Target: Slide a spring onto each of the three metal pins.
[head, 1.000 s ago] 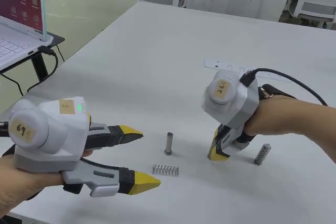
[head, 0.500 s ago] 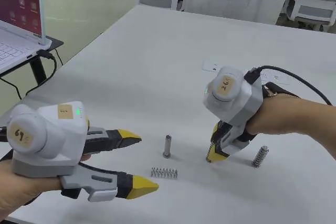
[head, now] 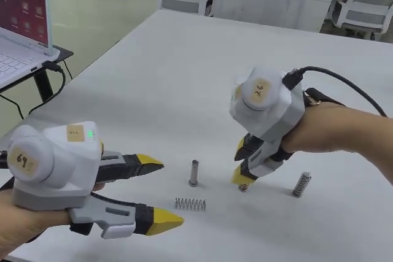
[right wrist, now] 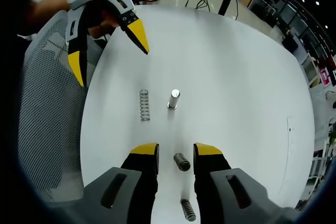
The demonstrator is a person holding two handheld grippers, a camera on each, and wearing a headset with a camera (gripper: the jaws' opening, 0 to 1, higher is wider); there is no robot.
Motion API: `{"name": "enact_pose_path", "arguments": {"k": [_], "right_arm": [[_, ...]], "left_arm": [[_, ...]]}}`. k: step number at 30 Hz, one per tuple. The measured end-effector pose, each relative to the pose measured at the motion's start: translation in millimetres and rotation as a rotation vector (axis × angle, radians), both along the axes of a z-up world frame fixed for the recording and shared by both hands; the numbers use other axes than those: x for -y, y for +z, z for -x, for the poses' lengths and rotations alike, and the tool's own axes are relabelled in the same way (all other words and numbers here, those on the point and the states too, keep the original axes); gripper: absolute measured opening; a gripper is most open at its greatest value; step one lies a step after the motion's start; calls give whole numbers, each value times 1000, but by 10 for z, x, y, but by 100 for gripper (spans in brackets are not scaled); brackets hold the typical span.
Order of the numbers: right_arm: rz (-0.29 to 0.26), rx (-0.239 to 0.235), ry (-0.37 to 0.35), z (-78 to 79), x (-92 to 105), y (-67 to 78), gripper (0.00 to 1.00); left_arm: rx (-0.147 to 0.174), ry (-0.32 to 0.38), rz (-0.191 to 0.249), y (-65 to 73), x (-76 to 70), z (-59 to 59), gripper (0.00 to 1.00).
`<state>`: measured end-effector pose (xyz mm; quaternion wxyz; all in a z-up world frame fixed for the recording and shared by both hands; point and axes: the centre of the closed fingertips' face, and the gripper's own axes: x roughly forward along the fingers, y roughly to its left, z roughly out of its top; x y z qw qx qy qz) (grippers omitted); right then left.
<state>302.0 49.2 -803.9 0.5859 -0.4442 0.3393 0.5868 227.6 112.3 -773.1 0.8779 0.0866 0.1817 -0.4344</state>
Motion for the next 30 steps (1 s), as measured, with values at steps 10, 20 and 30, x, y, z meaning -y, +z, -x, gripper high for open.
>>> {"name": "enact_pose_path", "arguments": {"k": [10, 20, 30], "right_arm": [[11, -16, 55, 209, -150, -70, 23], [28, -46, 100, 378, -278, -213, 21], [45, -65, 111, 428, -337, -358, 17]], "left_arm": [[2, 7, -5, 3, -33, 15, 52], [0, 9, -5, -12, -43, 21, 52], [-4, 11, -5, -28, -57, 16, 52]]}}
